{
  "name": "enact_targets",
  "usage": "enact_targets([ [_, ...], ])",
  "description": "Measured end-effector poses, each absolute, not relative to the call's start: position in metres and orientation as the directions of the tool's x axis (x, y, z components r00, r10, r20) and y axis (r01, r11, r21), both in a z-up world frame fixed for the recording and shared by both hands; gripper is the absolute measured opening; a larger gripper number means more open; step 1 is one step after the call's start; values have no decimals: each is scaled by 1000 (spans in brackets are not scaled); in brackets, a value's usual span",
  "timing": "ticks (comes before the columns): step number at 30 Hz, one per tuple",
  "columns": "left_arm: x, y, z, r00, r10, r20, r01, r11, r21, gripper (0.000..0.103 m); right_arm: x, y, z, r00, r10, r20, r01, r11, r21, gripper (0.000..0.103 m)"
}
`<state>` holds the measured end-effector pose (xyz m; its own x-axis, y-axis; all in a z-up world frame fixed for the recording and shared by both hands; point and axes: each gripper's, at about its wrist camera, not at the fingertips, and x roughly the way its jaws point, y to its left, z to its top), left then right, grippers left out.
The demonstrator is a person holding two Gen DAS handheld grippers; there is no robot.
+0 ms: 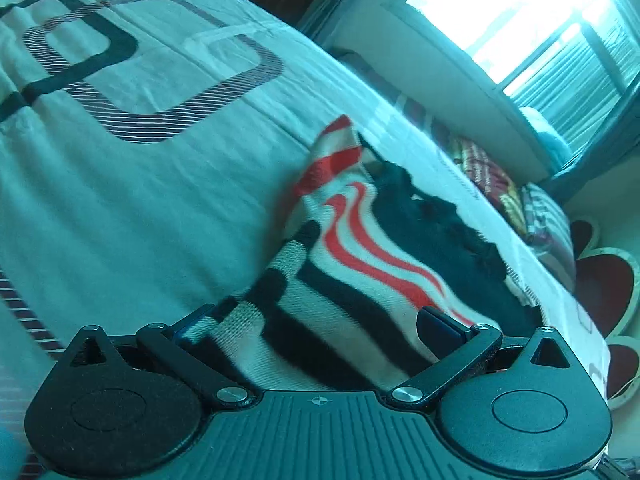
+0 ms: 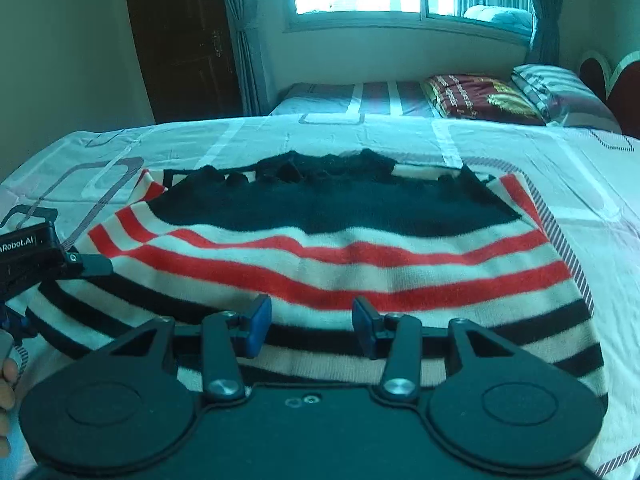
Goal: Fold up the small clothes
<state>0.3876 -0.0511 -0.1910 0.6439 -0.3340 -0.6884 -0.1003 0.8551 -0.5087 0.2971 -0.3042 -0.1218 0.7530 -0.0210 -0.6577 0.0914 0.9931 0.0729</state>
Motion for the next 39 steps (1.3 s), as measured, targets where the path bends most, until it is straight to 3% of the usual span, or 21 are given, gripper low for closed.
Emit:
enact_targets([
  [2, 391, -53, -193, 659, -345, -668, -102, 839, -535, 102, 302, -304, -123, 753, -24, -658, 91, 994, 68, 44],
  [3, 392, -53, -193, 665, -354, -658, -105, 827, -552, 89, 304, -305, -124, 751, -28, -659, 95, 993, 66, 44],
  [5, 395, -54, -195, 665, -365, -652, -119, 809, -575, 78, 306, -309, -126, 749, -37, -662, 109, 992, 67, 44],
  [7, 397, -51, -196, 665, -376, -645, -142, 784, -604, 73, 308, -314, -124, 758, -52, -650, 127, 990, 69, 44],
  [10, 400, -45, -200, 659, -398, -638, -174, 745, -644, 56, 314, -318, -122, 763, -68, -643, 144, 987, 67, 44],
  [13, 405, -46, -203, 649, -397, -649, -148, 771, -620, 45, 322, -314, -129, 747, -62, -662, 124, 991, 46, 43],
  [16, 404, -44, -206, 647, -410, -643, -129, 772, -622, 44, 327, -310, -135, 738, -68, -671, 113, 993, 24, 46],
  [23, 358, -43, -207, 667, -446, -597, -143, 710, -690, 84, 321, -319, -135, 750, -29, -660, 103, 992, 73, 46],
  [27, 353, -50, -210, 698, -424, -578, -131, 717, -685, 84, 320, -320, -135, 755, -22, -655, 99, 992, 82, 46],
  [29, 367, -48, -212, 709, -419, -567, -148, 698, -700, 76, 318, -321, -135, 758, -21, -652, 100, 991, 85, 46],
  [33, 391, -46, -220, 719, -402, -567, -180, 681, -710, 45, 317, -322, -135, 768, -29, -640, 106, 991, 83, 45],
  [39, 398, -50, -223, 720, -395, -570, -199, 670, -716, 35, 323, -318, -136, 777, -55, -628, 109, 993, 48, 43],
])
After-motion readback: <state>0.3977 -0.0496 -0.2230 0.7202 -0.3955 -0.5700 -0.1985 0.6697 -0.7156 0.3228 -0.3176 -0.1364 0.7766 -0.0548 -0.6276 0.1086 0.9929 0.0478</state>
